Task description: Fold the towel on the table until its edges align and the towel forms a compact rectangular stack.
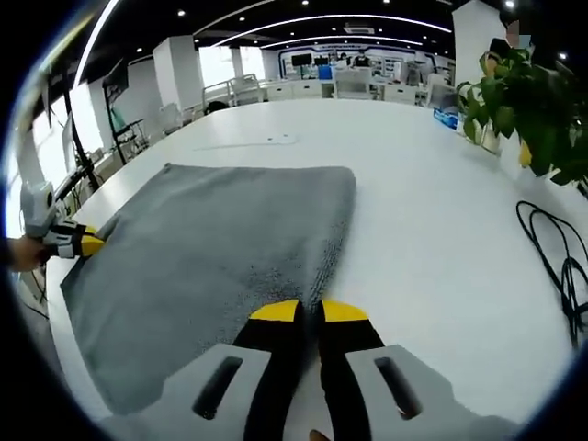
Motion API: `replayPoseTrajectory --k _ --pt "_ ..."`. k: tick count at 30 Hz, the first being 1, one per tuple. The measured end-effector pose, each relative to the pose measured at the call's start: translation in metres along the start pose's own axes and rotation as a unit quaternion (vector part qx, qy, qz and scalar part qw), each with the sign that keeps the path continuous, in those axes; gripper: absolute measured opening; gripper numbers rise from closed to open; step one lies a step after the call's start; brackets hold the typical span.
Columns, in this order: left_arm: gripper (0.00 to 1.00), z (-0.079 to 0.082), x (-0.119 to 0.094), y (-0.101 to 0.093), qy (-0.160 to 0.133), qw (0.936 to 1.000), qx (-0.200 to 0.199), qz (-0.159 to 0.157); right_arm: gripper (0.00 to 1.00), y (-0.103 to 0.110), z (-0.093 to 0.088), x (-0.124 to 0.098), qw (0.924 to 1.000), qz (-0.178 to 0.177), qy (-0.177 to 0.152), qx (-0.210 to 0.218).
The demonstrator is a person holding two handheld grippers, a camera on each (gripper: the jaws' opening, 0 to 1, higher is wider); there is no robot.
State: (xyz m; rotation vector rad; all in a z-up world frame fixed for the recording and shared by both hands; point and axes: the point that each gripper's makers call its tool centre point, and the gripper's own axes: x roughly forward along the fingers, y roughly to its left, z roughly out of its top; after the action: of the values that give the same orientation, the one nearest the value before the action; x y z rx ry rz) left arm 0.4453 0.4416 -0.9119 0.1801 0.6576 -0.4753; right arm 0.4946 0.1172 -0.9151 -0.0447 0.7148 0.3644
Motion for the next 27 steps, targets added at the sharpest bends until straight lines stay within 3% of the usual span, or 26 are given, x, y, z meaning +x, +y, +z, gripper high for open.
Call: replayPoseTrajectory --k 4,12,17,22,27 --pt "0.05 0.000 0.000 -0.003 0.002 0.9998 0.018 -0.002 0.05 -0.002 0.000 0.000 1.0000 0.007 -0.005 0.000" --pt "0.05 -0.001 0.000 -0.001 0.002 1.0000 0.001 0.005 0.05 -0.001 0.001 0.002 0.9997 0.020 -0.012 -0.009" --pt "0.07 0.000 0.000 -0.001 0.020 0.9997 -0.007 0.011 0.07 -0.001 0.002 0.002 0.9997 0.023 -0.005 0.004" --pt "0.23 0.006 -0.005 0.000 0.025 0.9992 -0.018 0.027 0.10 -0.001 0.007 -0.007 0.9995 0.030 -0.007 -0.010" --pt "0.38 0.028 -0.012 -0.016 0.006 0.9995 -0.005 0.032 0.12 -0.007 0.018 -0.016 0.9993 0.031 -0.019 -0.008"
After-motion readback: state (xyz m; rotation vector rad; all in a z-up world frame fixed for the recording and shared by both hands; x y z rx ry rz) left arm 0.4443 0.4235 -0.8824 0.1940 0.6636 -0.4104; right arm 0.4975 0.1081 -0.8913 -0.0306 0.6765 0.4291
